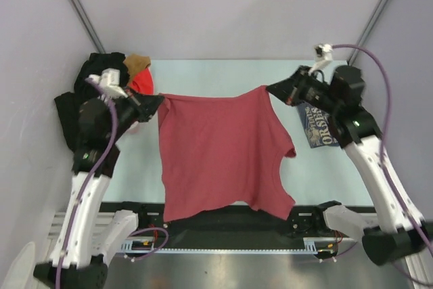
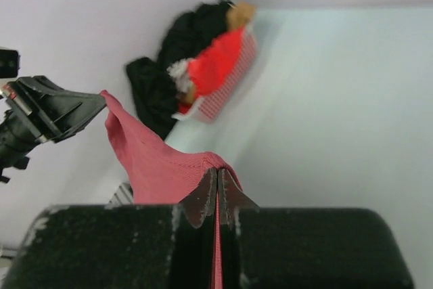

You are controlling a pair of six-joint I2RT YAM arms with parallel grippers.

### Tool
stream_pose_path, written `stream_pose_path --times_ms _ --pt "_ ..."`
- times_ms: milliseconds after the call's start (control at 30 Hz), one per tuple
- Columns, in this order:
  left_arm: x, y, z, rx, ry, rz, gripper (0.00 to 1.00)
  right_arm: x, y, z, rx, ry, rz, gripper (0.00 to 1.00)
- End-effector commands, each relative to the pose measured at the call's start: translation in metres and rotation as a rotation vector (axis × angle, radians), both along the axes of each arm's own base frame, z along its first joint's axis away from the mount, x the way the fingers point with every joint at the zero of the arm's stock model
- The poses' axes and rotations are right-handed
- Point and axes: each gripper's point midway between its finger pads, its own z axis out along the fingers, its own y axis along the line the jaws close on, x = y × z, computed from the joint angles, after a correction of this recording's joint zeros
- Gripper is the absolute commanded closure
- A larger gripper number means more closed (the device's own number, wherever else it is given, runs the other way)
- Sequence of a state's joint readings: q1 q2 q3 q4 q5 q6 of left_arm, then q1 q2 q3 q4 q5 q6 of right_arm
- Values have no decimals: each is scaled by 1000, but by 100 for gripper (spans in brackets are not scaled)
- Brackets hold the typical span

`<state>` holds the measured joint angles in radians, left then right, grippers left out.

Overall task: Fold and stack the tank tops
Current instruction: Flatten the tank top out, then fold the tank top

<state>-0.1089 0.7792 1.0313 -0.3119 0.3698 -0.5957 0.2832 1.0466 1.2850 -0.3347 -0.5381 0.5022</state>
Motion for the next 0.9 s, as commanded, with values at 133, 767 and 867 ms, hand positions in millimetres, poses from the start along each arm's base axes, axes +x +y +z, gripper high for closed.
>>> stream_pose_path --times_ms 133,767,867 --pt "90 -9 -131 -36 219 23 100 122 9 -149 -1 331 -69 100" --pt "211 3 -239 124 442 81 100 255 20 -267 26 502 -65 100" --pt "202 2 -245 121 455 65 99 241 19 -272 19 506 -60 100"
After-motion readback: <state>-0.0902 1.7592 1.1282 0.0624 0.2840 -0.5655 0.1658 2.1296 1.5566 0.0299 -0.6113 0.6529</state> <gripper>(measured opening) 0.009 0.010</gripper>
